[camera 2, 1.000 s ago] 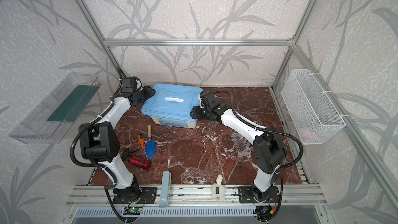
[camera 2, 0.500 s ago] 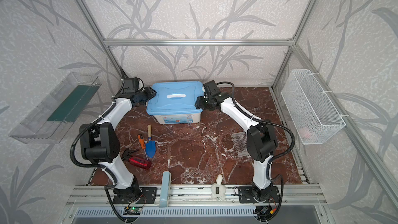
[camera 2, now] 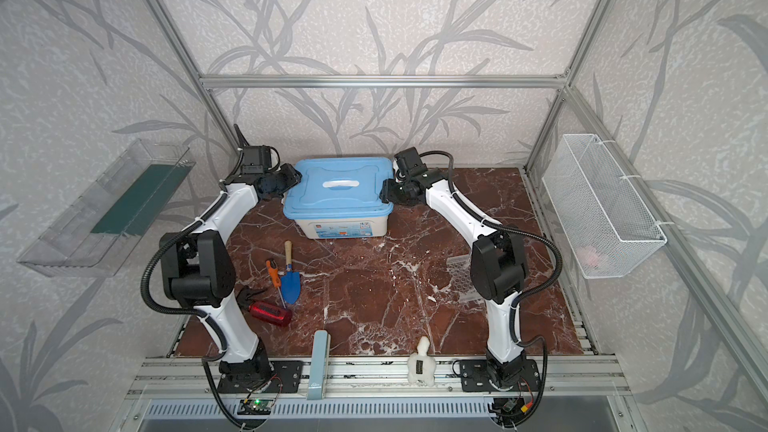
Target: Organize the chemistry lab equipment
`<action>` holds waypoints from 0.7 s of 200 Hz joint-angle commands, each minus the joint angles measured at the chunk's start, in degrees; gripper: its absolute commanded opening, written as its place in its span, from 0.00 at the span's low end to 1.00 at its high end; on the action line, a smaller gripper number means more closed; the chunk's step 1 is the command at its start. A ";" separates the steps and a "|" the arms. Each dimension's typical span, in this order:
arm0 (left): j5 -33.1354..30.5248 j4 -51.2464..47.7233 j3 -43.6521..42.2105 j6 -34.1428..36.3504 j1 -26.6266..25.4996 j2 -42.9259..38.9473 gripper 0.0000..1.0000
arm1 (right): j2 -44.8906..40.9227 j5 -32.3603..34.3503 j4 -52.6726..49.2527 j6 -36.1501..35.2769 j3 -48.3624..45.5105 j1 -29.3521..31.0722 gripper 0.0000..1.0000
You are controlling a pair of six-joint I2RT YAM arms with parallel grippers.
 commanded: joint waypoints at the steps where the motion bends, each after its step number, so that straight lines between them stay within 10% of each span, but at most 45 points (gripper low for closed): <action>1: -2.59 -3.59 -2.04 0.10 -0.21 0.71 0.46 | 2.60 0.53 -4.01 -1.75 -0.40 0.60 0.60; 68: 0.81 2.16 -10.47 -2.30 -1.64 -4.91 0.42 | -1.47 0.65 3.65 -0.37 -11.48 -0.06 0.50; 140: 1.10 1.80 -9.17 -2.98 -0.62 -3.78 0.41 | 6.46 -0.19 -0.34 -1.95 -3.10 2.23 0.32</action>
